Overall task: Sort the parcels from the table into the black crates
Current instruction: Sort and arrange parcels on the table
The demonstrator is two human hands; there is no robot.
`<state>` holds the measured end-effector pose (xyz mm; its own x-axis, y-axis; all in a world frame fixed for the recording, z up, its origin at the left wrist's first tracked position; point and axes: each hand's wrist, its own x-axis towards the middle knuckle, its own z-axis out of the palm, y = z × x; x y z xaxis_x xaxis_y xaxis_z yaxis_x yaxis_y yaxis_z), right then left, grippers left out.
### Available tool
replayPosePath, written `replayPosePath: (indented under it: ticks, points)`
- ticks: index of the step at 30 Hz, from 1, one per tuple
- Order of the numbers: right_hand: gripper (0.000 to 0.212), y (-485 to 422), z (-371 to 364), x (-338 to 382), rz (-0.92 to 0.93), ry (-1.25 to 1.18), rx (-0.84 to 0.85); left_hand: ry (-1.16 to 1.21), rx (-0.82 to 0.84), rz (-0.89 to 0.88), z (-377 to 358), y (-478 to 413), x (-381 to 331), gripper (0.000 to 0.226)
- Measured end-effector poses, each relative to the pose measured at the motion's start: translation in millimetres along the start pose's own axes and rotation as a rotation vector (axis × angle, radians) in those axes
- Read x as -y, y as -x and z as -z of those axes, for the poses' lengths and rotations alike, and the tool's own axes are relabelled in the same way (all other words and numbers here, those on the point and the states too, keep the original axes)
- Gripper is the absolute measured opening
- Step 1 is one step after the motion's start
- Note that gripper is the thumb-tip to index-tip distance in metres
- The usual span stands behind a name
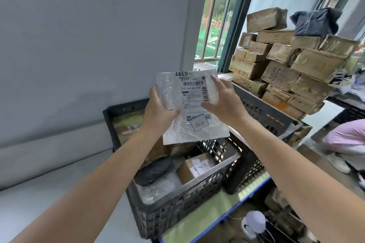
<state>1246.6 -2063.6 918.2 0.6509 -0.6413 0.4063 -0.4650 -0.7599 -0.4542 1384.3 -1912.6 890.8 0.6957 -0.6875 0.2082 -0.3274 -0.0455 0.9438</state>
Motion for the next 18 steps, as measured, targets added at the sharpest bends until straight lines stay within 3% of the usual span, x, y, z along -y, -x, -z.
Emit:
replayPosePath:
  ticks: [3,10,15,18]
  points:
    - [0.091,-25.8,1.6,-32.8,-0.021,0.042,0.051,-0.113,0.032,0.030,-30.4,-22.1,-4.0,0.112]
    - [0.080,-84.8,8.9,-125.6,-0.063,0.140,0.168,-0.534,0.244,0.032,-115.3,-81.8,-15.7,0.105]
    - [0.082,-136.0,11.7,-205.7,-0.104,0.186,0.304,-0.803,0.300,0.022,-199.3,-132.8,-17.4,0.068]
    - [0.070,-162.7,3.1,-256.0,-0.083,0.233,0.421,-0.910,0.367,0.115,-245.8,-158.0,-10.1,0.058]
